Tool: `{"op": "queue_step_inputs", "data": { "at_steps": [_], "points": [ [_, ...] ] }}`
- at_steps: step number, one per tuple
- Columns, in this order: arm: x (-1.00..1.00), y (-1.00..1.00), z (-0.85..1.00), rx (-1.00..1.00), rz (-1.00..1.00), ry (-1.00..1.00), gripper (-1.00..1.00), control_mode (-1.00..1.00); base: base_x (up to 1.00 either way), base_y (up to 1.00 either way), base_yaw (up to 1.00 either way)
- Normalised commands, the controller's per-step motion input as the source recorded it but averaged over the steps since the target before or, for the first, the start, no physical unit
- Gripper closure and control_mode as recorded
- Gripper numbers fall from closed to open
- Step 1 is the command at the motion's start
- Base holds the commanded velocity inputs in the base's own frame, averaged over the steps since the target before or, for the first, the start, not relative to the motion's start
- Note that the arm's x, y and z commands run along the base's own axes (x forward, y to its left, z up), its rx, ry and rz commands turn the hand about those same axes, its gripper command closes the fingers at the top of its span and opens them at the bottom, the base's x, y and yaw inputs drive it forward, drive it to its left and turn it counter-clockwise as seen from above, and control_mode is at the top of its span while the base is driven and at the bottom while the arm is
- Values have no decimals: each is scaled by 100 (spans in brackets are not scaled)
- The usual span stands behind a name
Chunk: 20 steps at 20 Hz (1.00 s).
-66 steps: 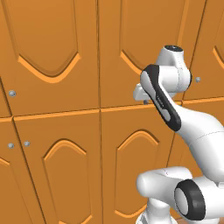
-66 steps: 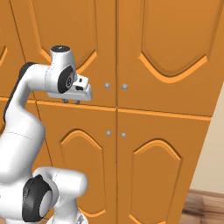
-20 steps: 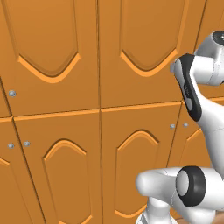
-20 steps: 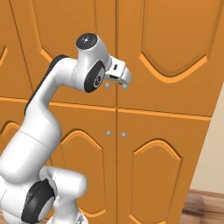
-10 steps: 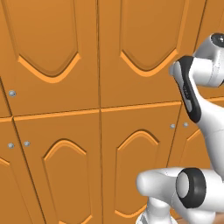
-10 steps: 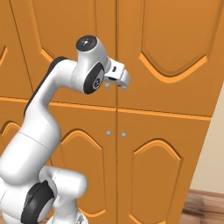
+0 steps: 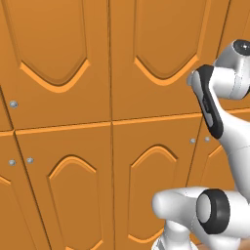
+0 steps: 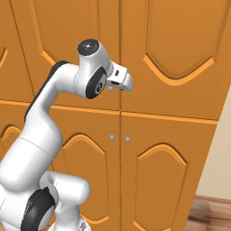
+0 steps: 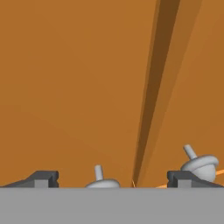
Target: Open the cabinet and setup a tea strainer by placing it in the bowl upright.
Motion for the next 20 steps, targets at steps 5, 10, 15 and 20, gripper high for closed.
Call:
{"op": "queue_step_inputs", "data": {
  "at_steps": [5,10,15,20],
  "points": [
    [16,1,-19,0,0,5,-100,-100,0,0,0],
    [24,10,-28,0,1,7,-100,-100,0,0,0],
    [21,8,-39,0,2,7,-100,-100,0,0,0],
    [2,4,-52,0,5,5,-100,-100,0,0,0]
  ]
}}
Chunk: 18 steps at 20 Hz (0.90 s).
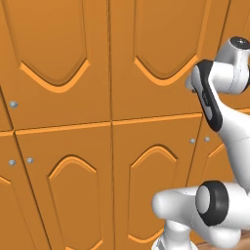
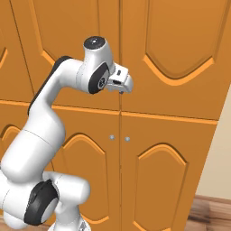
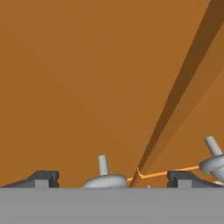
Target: Open the cabinet and setup a tea strainer by placing it in the bowl upright.
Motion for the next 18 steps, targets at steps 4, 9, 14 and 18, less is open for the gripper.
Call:
{"op": "queue_step_inputs", "data": {
  "at_steps": [4,9,14,18],
  "points": [
    [0,0,-22,0,6,-1,-100,-100,0,0,0],
    [14,0,2,0,1,-5,-100,-100,0,0,0],
    [16,0,24,0,0,-1,-100,-100,0,0,0],
    [11,0,38,-1,0,0,-100,-100,0,0,0]
  ]
}}
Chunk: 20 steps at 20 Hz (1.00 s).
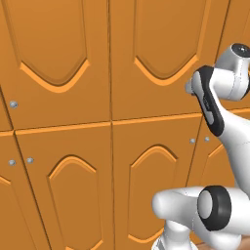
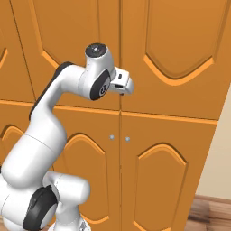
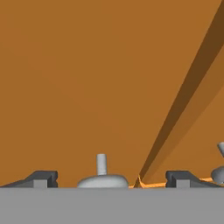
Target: Open the cabinet and setup a tea strainer by placing it in the bowl upright.
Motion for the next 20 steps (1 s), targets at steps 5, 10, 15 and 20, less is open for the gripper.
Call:
{"op": "queue_step_inputs", "data": {
  "at_steps": [5,10,15,20],
  "points": [
    [3,0,36,0,0,-1,-100,-100,0,0,0],
    [3,0,18,0,0,-1,-100,-100,0,0,0],
    [6,10,-6,0,0,0,-100,-100,0,0,0],
    [0,0,-16,0,0,0,-100,-100,0,0,0]
  ]
}}
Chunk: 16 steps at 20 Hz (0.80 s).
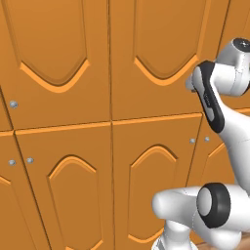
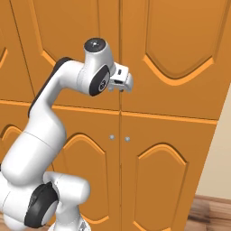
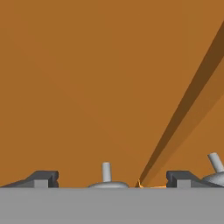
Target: Open the cabinet and setup a tea strainer by placing it in the bowl upright.
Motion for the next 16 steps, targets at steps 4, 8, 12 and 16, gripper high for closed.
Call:
{"op": "queue_step_inputs", "data": {
  "at_steps": [4,8,12,16],
  "points": [
    [0,0,-11,0,0,0,-100,-100,0,0,0],
    [0,0,1,0,0,-2,-100,-100,0,0,0],
    [1,0,2,0,0,-2,100,-100,0,0,0],
    [1,0,0,0,0,0,100,-100,0,0,0]
  ]
}}
